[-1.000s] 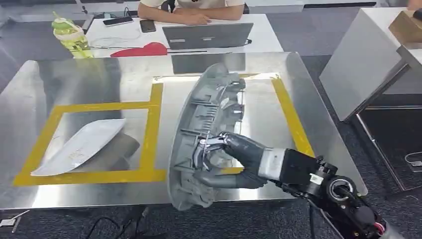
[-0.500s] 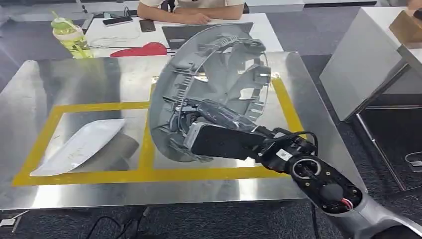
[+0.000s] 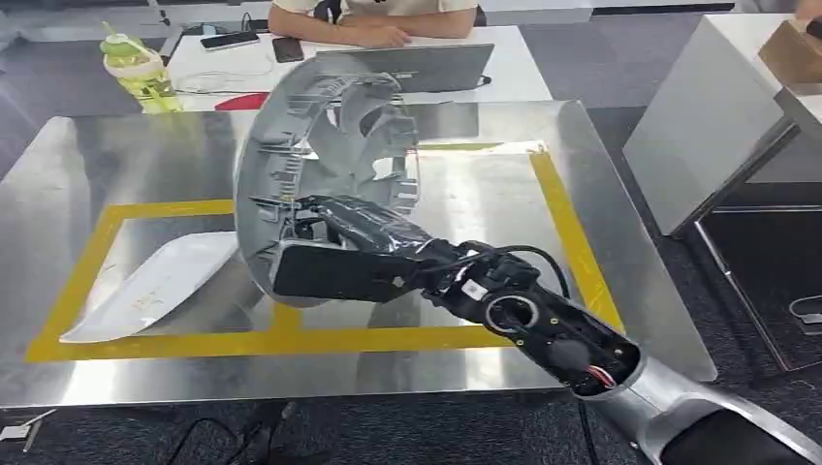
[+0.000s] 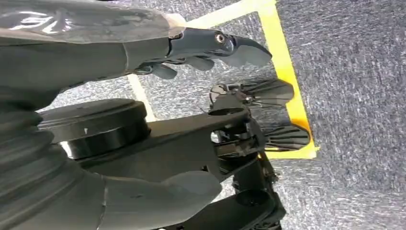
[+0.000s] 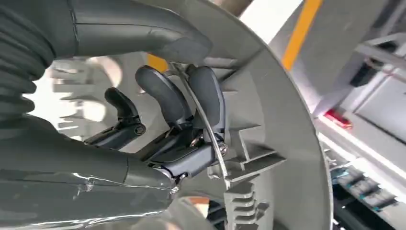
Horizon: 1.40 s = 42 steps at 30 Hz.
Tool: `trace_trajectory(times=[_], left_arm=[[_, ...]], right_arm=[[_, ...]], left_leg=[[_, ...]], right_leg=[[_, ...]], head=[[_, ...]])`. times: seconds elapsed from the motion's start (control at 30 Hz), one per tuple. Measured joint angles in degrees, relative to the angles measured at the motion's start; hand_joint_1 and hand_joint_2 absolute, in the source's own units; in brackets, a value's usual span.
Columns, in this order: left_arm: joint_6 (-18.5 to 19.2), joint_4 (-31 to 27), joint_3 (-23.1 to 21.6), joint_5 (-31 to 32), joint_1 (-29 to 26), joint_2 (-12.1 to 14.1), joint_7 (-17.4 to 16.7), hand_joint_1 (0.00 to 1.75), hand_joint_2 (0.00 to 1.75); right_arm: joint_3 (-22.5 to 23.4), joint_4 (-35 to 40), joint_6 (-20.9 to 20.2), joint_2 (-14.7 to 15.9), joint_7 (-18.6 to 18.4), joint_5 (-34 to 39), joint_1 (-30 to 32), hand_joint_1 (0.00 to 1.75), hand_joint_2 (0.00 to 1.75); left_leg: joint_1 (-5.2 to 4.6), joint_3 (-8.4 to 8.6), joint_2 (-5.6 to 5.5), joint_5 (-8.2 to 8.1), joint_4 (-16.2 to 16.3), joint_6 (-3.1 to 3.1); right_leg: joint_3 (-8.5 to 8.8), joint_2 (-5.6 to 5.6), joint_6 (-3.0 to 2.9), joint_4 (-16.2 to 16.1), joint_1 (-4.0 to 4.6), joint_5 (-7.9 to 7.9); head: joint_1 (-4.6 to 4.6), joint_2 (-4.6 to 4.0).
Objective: Take the parts from the cabinet and place them on the table.
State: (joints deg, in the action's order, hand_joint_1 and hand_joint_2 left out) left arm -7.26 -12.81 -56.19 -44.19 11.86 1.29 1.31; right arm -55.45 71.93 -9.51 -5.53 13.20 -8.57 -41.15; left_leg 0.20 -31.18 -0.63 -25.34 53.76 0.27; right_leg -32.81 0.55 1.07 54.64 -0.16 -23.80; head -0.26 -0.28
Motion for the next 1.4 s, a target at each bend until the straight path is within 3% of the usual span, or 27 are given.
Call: trace_trajectory(times=[0.3,0.7,1.4], left_arm=[[0.09,0.0,0.0,0.22,0.18,0.0,-0.44,0.0,1.75],[0.55,0.0,0.0,0.22,0.2,0.0,-0.74,0.0,1.75],[0.5,0.0,0.0,0.11,-0.13,0.24,-0.59,0.0,1.75]], right_arm=[[-3.63,-8.41,1.81,-3.85,0.31,-5.2,-2.02,1.75,1.75],[-6.44,-21.76,2.27,-10.27,4.11,-7.25,-4.47,1.75,1.75],[-4.61,-29.5,5.18,-11.12,4.44,-5.57,-7.93,1.75,1.75]], left_leg=[[0.0,0.0,0.0,0.0,0.0,0.0],[0.0,0.05,0.0,0.0,0.0,0.0],[0.0,0.1,0.04,0.01,0.03,0.0]], right_leg=[[0.0,0.0,0.0,-0.01,0.0,0.0],[0.02,0.0,0.0,-0.03,0.0,0.0],[0.08,0.03,-0.02,-0.07,0.0,0.02]], head=[[0.02,0.0],[0.0,0.0],[0.02,0.0]])
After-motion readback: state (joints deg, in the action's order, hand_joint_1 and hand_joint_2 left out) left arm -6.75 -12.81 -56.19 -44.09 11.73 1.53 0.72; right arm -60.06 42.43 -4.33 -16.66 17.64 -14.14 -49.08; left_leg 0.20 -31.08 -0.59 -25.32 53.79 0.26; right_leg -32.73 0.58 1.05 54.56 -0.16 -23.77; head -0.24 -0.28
